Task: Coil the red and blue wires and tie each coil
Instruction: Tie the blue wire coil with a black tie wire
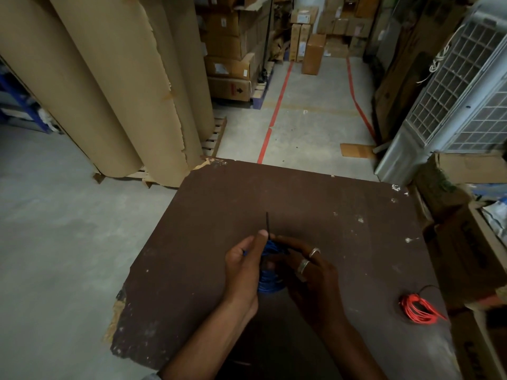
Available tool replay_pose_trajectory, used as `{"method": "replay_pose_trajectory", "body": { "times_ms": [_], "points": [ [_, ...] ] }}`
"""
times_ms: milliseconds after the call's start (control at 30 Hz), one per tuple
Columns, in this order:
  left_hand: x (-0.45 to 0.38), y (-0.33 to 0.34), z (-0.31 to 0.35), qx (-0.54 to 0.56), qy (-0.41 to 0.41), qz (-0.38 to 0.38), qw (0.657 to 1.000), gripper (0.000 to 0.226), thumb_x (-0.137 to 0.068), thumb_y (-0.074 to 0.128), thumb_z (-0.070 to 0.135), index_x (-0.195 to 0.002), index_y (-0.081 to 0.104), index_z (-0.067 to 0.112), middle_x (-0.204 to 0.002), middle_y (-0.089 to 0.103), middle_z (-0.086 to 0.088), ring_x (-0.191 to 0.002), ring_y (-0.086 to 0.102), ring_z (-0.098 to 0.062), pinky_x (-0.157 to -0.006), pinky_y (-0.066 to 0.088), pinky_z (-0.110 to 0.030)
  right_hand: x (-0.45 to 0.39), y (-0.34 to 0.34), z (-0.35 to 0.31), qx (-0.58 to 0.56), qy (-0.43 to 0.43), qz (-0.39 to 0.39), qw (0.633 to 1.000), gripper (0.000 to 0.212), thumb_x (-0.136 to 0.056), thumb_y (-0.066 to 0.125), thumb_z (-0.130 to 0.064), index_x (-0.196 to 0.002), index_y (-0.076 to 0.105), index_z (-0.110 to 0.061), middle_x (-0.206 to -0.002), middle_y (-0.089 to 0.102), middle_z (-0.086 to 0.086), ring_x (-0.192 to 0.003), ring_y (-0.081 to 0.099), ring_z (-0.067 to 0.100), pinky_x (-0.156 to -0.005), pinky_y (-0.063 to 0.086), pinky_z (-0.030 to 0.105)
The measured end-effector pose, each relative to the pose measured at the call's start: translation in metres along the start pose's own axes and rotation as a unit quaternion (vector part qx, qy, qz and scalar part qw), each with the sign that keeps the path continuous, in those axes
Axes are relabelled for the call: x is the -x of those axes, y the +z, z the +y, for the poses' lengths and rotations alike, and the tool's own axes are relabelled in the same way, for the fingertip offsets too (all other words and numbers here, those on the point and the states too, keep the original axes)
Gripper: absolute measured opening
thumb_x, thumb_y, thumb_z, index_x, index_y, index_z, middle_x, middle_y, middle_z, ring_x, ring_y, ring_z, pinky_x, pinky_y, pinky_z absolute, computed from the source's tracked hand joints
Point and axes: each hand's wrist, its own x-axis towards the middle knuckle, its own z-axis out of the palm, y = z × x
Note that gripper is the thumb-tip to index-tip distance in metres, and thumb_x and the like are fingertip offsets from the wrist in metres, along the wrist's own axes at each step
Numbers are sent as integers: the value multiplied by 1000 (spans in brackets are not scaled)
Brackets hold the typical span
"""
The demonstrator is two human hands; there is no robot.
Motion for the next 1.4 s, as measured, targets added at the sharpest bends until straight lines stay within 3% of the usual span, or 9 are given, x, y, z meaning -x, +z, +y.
{"method": "replay_pose_trajectory", "body": {
  "times_ms": [100, 300, 433, 600, 767, 867, 967, 1067, 1400],
  "points": [
    [-2, -3, -6, -11, 6, -7, 1000, 34, -90, 67, 38, -97, 75, 6, -99, 74, -23, -100, 68, -44, -91, 53, -54, -8, -5, -7, -4, 6, 28, 1000, 18, -86, 73, -9, -103, 77, -7, -108, 72, 6, -98, 69, 9, -82, 58, 24],
    [-7, -3, -11, -45, 36, -33, 998, 49, -75, 75, 59, -95, 76, 14, -98, 76, -14, -101, 70, -35, -100, 49, -57, -19, -7, -9, -109, 118, 24, 987, 11, -86, 76, -4, -96, 75, -10, -88, 75, 3, -84, 75, 12, -72, 61, 31],
    [-9, -3, -9, -65, 49, -48, 996, 29, -84, 73, 45, -91, 77, 16, -94, 77, -11, -96, 72, -31, -95, 54, -51, -27, -9, -12, -192, 178, 12, 965, 10, -88, 72, -3, -88, 68, 6, -81, 70, 24, -80, 72, 38, -71, 59, 49],
    [-13, -6, -4, -118, 116, -34, 986, 14, -91, 68, 32, -92, 75, 19, -87, 76, 3, -85, 71, -9, -73, 55, -21, -34, -17, -23, -231, 193, 15, 954, 19, -93, 64, -4, -78, 74, -6, -69, 74, 1, -66, 68, 4, -61, 53, 15],
    [-16, -7, -2, -160, 181, -18, 970, 8, -91, 69, 27, -94, 74, 23, -89, 75, 12, -85, 71, -3, -68, 55, -18, -38, -20, -16, -132, 159, 33, 978, 9, -89, 73, -11, -95, 79, -10, -84, 79, -5, -82, 74, 4, -73, 59, 22],
    [-17, -8, -3, -205, 229, -4, 952, 14, -88, 69, 35, -96, 75, 25, -89, 75, 13, -84, 72, -3, -72, 60, -27, -42, -25, -20, -95, 137, 28, 986, 9, -87, 75, -10, -94, 79, -14, -83, 79, -10, -81, 74, 1, -72, 59, 19],
    [-18, -9, -3, -255, 293, 0, 922, 22, -90, 67, 41, -101, 75, 24, -89, 75, 14, -82, 72, -1, -71, 62, -32, -50, -28, -27, -214, 194, 32, 957, 16, -86, 72, 2, -87, 75, -14, -79, 78, -9, -75, 74, 3, -68, 57, 18],
    [-20, -9, -1, -274, 348, 5, 896, 26, -90, 65, 42, -102, 76, 21, -89, 76, 13, -80, 72, 0, -69, 61, -32, -54, -31, -28, -291, 244, 37, 924, 22, -86, 68, 8, -87, 74, -14, -76, 78, -9, -73, 74, 2, -65, 56, 15],
    [-27, -11, -7, -352, 433, 1, 830, 21, -90, 68, 30, -103, 76, 16, -93, 75, 6, -81, 68, 0, -70, 58, -23, -56, -29, -32, -300, 278, 53, 911, 17, -82, 72, 8, -89, 74, -7, -70, 77, -7, -66, 72, 2, -56, 53, 13]
  ]
}}
